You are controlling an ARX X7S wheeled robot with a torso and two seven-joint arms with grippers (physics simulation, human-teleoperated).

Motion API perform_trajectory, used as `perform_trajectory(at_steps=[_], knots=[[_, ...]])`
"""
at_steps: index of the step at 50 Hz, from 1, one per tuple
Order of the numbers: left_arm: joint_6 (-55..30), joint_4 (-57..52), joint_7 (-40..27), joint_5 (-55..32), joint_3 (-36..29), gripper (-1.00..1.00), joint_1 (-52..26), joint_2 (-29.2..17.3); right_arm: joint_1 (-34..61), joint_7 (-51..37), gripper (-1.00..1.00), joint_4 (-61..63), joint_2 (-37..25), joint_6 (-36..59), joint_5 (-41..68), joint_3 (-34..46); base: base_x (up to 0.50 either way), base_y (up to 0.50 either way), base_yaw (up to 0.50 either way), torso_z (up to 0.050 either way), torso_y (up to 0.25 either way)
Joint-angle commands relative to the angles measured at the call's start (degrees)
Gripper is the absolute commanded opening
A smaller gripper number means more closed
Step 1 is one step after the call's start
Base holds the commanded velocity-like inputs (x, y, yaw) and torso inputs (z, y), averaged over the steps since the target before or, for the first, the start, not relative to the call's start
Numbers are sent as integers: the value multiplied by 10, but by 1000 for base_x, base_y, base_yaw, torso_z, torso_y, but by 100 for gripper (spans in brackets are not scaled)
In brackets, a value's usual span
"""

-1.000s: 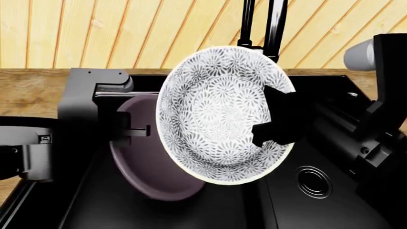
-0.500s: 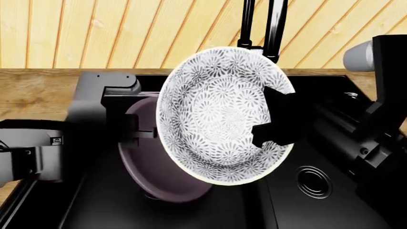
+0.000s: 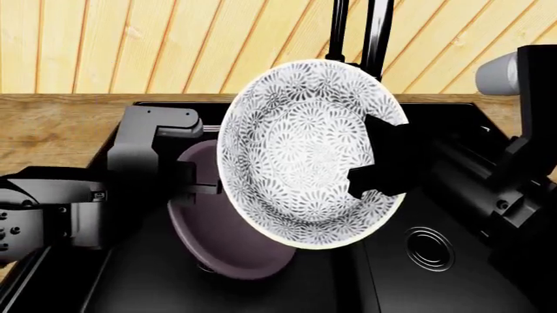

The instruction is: Stack the bowls in the sink.

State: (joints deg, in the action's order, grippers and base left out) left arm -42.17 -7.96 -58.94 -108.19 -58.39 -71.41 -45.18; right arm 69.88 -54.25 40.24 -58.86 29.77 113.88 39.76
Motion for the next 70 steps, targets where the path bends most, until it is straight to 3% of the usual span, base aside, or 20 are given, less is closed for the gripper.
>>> perform_trajectory(at_steps=[1,5,6,45,62,70], knots=[[-2,12,5,13,-12,-100,9,9,1,3,-100,-1,-1,-1,-9,-9,0,0,0,0,0],[-6,12,1,18,-17,-100,9,7,1,2,-100,0,-1,-1,-9,-9,0,0,0,0,0],[-9,12,-3,19,-19,100,7,7,1,2,-100,0,-1,-1,-9,-9,0,0,0,0,0],[-67,-41,-82,-44,1,100,-85,-51,4,-1,-100,-1,3,2,-6,-11,0,0,0,0,0],[-78,-72,-119,-130,72,100,-210,-101,8,-1,-100,-2,10,3,-4,-11,0,0,0,1,1],[-107,-61,-148,-185,105,100,-312,-121,25,-9,-100,-10,26,12,-1,-5,0,0,0,0,0]])
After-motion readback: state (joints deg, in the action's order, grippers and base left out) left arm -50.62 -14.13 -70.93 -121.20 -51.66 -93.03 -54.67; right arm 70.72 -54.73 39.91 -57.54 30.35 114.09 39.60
